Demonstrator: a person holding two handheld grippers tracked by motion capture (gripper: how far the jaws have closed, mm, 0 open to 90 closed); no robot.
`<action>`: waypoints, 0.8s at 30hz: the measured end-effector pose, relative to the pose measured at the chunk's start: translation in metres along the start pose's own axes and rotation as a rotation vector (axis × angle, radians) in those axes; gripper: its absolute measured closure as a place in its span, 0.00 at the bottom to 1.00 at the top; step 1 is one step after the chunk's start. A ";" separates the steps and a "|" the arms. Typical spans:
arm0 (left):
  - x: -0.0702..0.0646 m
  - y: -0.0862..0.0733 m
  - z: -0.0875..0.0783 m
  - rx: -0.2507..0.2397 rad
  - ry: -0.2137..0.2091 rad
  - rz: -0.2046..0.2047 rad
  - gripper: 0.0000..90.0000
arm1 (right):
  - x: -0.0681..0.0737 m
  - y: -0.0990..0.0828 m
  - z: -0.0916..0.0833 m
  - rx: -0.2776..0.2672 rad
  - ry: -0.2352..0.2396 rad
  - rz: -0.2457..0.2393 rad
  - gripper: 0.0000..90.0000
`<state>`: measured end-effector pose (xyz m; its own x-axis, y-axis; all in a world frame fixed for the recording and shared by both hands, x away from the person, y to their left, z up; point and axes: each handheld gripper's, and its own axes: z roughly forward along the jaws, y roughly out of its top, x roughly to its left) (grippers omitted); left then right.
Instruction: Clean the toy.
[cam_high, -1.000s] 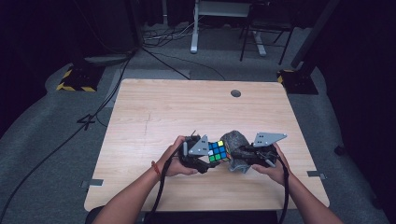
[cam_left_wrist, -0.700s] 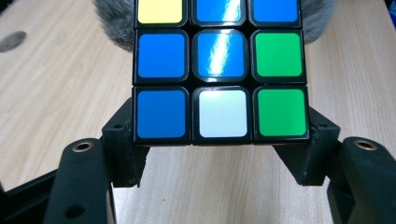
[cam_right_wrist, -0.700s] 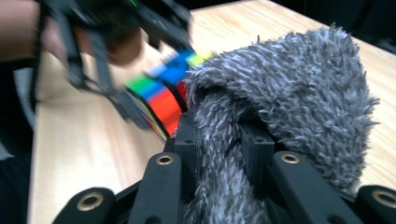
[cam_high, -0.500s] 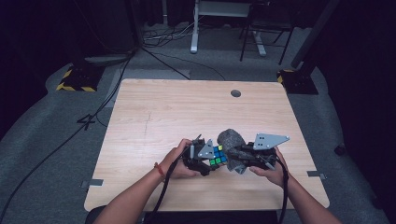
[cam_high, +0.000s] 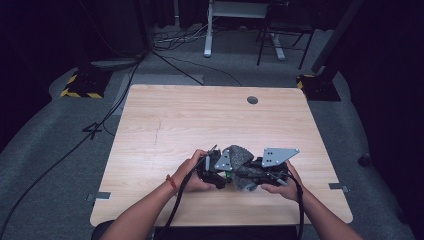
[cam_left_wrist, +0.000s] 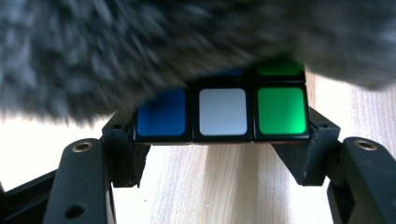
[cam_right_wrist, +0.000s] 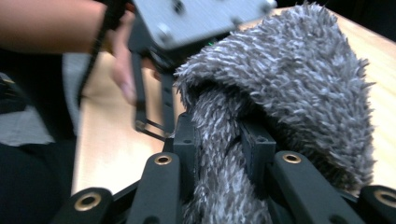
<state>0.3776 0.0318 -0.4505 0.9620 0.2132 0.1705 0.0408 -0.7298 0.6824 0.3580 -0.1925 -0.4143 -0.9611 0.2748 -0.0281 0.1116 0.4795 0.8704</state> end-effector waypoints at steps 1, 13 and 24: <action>0.001 0.000 -0.001 -0.002 -0.002 0.001 0.37 | -0.002 -0.001 -0.002 -0.001 -0.017 0.006 0.81; 0.000 0.003 -0.012 -0.087 -0.026 0.001 0.38 | -0.041 -0.036 -0.014 0.052 -0.110 0.146 0.81; -0.002 0.001 -0.005 -0.054 -0.026 0.005 0.37 | -0.030 -0.024 -0.015 -0.080 -0.017 0.140 0.82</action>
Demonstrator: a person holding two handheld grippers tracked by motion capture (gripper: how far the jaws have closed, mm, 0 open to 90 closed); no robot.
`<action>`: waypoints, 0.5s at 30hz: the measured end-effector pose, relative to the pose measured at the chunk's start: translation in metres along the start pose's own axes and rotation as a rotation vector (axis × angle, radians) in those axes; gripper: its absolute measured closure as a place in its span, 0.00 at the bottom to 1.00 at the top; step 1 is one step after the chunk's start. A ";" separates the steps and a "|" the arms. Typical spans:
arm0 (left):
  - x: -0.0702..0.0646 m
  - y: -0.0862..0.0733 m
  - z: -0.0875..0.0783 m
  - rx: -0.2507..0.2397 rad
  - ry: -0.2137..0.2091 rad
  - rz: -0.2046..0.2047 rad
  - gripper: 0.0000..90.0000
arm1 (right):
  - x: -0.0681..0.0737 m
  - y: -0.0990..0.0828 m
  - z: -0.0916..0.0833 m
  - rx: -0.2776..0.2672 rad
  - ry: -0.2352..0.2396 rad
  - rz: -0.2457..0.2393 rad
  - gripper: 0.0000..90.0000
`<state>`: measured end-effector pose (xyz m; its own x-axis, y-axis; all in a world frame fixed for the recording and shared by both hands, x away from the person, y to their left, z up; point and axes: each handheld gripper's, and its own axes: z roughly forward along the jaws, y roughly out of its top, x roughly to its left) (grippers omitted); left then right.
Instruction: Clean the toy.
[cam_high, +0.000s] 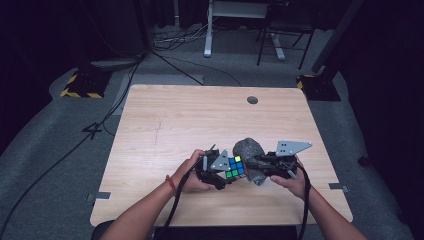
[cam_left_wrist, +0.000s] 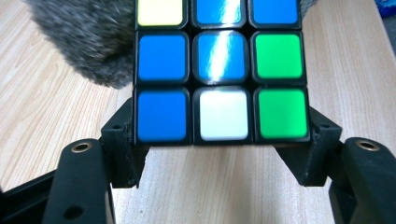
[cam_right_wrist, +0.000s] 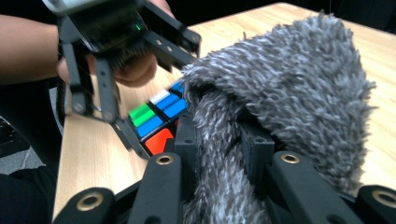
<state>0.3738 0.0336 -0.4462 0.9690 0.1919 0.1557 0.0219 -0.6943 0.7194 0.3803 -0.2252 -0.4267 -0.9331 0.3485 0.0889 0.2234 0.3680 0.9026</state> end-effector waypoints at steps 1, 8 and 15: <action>0.001 0.000 0.000 0.001 -0.002 0.000 0.37 | 0.002 0.001 0.000 0.000 -0.003 -0.006 0.82; -0.002 -0.001 0.010 0.066 0.002 0.016 0.37 | 0.011 0.007 0.012 0.006 0.032 -0.033 0.82; -0.001 -0.002 0.010 0.059 0.003 0.025 0.37 | 0.017 0.012 0.018 0.025 0.023 -0.061 0.82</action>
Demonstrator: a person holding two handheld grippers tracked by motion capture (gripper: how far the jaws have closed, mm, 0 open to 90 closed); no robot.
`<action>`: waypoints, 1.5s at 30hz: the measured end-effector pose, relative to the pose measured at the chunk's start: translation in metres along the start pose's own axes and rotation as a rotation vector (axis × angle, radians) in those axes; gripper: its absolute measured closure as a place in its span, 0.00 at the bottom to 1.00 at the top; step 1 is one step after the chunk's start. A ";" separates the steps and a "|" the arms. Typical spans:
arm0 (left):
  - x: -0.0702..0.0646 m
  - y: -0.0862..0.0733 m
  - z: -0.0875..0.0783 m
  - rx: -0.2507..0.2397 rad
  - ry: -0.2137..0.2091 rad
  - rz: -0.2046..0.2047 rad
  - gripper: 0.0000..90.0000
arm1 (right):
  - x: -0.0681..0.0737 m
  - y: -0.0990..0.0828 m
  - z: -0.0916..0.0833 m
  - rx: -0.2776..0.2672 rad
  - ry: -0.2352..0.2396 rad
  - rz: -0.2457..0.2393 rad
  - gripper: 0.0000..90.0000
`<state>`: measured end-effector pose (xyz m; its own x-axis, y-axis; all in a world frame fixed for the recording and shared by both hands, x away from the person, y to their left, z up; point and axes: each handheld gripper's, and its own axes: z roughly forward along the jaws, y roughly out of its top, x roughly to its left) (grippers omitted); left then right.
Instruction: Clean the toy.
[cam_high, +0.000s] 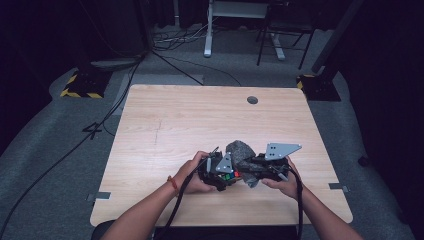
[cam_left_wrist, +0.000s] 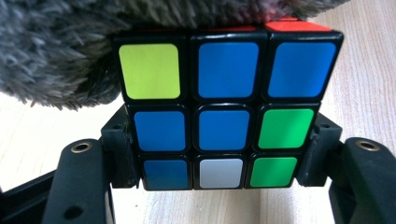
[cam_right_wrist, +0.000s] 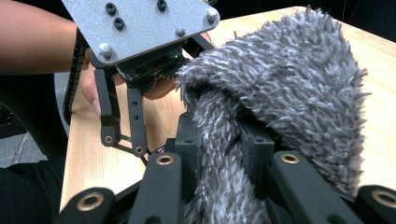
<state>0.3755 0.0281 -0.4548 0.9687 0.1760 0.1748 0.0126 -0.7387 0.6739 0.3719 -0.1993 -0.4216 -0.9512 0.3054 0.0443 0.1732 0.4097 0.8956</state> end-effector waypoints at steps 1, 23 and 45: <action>0.000 0.000 -0.001 -0.003 0.001 -0.003 0.37 | 0.000 0.000 -0.002 0.002 -0.013 -0.008 0.82; 0.005 -0.001 -0.020 -0.130 -0.006 -0.032 0.37 | -0.016 -0.019 -0.013 0.078 -0.061 0.037 0.82; 0.007 -0.002 -0.018 -0.109 -0.006 -0.025 0.37 | -0.008 -0.020 -0.010 0.106 -0.014 0.025 0.82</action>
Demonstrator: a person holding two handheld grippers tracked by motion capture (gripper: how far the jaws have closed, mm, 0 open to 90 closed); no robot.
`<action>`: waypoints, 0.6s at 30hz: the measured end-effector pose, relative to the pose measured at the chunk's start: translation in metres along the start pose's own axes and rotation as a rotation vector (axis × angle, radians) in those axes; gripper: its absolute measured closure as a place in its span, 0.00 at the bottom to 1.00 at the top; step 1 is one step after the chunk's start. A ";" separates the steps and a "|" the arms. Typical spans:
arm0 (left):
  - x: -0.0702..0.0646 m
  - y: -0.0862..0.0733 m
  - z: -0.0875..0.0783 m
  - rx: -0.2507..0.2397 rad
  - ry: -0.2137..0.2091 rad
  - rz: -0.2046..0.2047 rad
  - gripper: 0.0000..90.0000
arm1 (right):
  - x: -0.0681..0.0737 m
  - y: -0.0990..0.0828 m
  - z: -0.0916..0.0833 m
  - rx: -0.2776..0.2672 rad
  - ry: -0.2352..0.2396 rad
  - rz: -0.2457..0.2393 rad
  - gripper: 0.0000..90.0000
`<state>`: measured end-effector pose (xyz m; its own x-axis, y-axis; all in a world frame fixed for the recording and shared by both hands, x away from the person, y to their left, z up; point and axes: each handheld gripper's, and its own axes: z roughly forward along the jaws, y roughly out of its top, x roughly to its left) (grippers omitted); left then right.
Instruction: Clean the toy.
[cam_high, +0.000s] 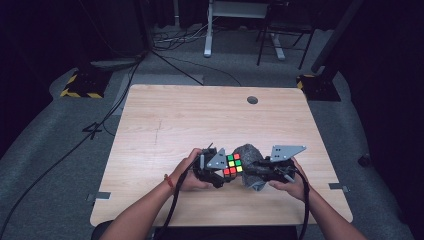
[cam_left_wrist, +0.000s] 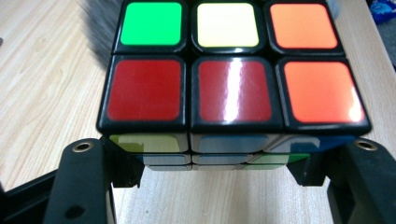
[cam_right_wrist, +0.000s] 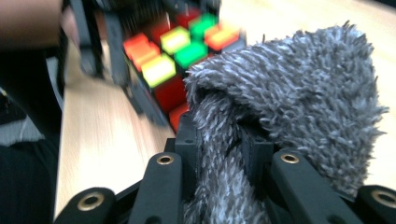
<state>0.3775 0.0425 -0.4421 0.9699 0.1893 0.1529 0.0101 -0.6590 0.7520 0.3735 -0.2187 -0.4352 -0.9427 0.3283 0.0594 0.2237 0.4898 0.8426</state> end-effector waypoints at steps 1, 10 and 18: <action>0.001 0.000 -0.001 -0.013 0.000 -0.003 0.37 | -0.001 -0.003 0.003 0.020 0.000 0.006 0.82; 0.005 -0.001 -0.005 -0.005 0.001 -0.018 0.38 | 0.002 0.002 0.002 0.034 -0.020 -0.025 0.82; 0.000 0.001 0.005 0.035 -0.023 0.002 0.37 | 0.007 0.017 -0.017 -0.110 -0.003 -0.039 0.82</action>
<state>0.3782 0.0386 -0.4448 0.9754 0.1712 0.1389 0.0164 -0.6846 0.7287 0.3664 -0.2220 -0.4118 -0.9496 0.3126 0.0238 0.1579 0.4112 0.8978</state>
